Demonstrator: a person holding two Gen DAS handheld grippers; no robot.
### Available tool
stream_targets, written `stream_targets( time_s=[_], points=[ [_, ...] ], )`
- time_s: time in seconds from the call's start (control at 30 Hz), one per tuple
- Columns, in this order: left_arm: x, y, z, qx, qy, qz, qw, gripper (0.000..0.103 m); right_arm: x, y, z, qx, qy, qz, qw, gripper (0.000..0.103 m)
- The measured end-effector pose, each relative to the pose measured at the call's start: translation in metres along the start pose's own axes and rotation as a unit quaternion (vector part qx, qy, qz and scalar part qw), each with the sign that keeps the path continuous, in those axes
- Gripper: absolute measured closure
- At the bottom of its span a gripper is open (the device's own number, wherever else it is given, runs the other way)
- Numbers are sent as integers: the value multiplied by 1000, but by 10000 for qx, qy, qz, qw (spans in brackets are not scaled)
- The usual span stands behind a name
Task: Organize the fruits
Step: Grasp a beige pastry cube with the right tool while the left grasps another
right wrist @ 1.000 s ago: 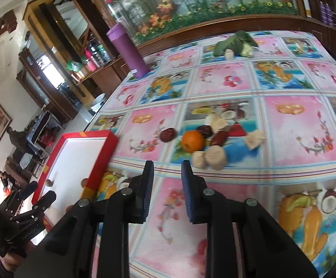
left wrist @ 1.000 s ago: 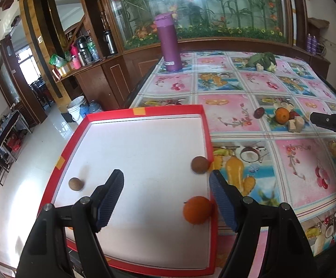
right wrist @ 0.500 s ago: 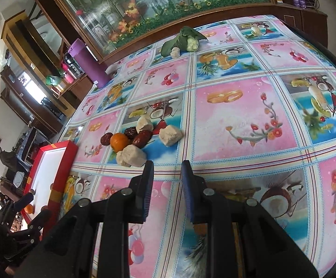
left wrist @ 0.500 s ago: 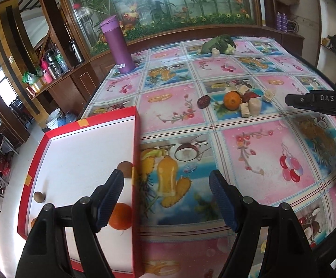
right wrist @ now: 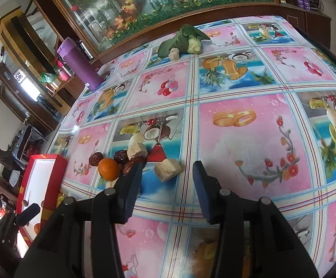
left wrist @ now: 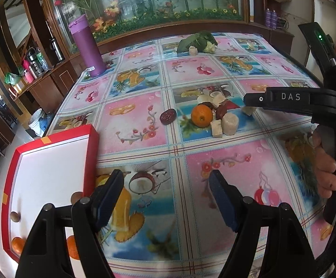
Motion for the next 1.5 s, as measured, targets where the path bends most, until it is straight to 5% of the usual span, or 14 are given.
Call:
stream_targets(
  time_s=[0.37, 0.57, 0.9, 1.13, 1.5],
  points=[
    [25, -20, 36, -290, 392, -22, 9988, 29, -5, -1, 18, -293, 181, -244, 9991, 73],
    [37, -29, 55, -444, 474, 37, 9979, 50, 6, -4, 13, -219, 197, 37, 9996, 73],
    [46, -38, 67, -503, 719, -100, 9961, 62, 6, -7, 2, -25, 117, 122, 9999, 72],
    [47, -41, 68, -425, 889, -240, 9948, 90, 8, -7, 1, 7, 119, 165, 9998, 72],
    [22, -29, 27, -65, 905, -432, 9949, 90, 21, -7, -1, 235, 252, 332, 9989, 73]
  ],
)
Point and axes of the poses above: each gripper's, at about its wrist camera, not at the fingertips, and z roughly the way its jaws point, x to its right, y to its underside, the point moved 1 cm from there along z, roughly the way its jaws point, and after that the axes turned 5 degrees about -z, right-handed, at the moved point
